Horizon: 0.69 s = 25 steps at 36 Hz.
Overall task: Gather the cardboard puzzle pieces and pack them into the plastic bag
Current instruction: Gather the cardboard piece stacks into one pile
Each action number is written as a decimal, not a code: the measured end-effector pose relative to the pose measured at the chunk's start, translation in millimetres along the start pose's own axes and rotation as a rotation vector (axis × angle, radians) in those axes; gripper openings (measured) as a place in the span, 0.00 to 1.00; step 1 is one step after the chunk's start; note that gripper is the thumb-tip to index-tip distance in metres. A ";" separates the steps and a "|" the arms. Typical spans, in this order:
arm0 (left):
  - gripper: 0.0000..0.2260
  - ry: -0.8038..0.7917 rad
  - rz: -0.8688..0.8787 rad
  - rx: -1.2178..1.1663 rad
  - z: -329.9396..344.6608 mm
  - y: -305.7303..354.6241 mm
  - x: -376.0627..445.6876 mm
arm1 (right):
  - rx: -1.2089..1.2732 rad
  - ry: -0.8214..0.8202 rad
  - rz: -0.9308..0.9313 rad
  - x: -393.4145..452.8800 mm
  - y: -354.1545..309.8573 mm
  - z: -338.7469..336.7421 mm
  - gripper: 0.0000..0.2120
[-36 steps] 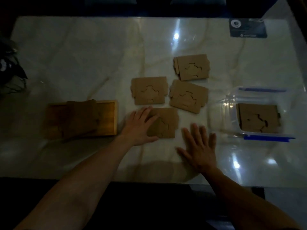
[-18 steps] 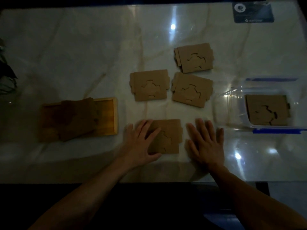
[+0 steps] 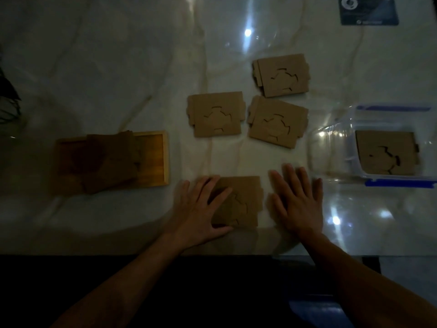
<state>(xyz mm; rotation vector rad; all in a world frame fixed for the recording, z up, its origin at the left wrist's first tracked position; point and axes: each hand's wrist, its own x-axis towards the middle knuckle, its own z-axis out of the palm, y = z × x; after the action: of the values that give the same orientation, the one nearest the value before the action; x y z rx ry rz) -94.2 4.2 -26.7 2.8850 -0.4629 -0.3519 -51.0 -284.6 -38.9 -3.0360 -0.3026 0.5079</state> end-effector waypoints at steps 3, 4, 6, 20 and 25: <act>0.34 0.102 -0.032 -0.133 -12.5 -1.4 10.8 | 0.002 -0.006 0.000 -0.4 0.3 0.4 0.30; 0.32 0.146 -0.060 -0.156 -18.2 -3.6 19.1 | 0.004 -0.010 -0.004 -1.1 -0.1 0.6 0.30; 0.28 0.232 -0.111 -0.125 -30.6 -10.8 44.5 | 0.016 -0.011 -0.004 -0.7 -0.5 -0.3 0.30; 0.43 0.032 -0.215 -0.092 -85.0 -82.2 195.1 | 0.027 0.009 -0.013 -0.6 1.3 -0.8 0.29; 0.46 -0.055 -0.283 -0.087 -93.9 -91.2 203.1 | 0.026 0.015 -0.012 -0.5 1.1 0.1 0.29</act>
<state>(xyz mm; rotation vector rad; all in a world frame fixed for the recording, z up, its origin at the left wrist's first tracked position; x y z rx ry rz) 143.6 37.0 0.8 2.8621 -0.0437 -0.4820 -51.3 -285.8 -38.9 -3.0093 -0.3102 0.4849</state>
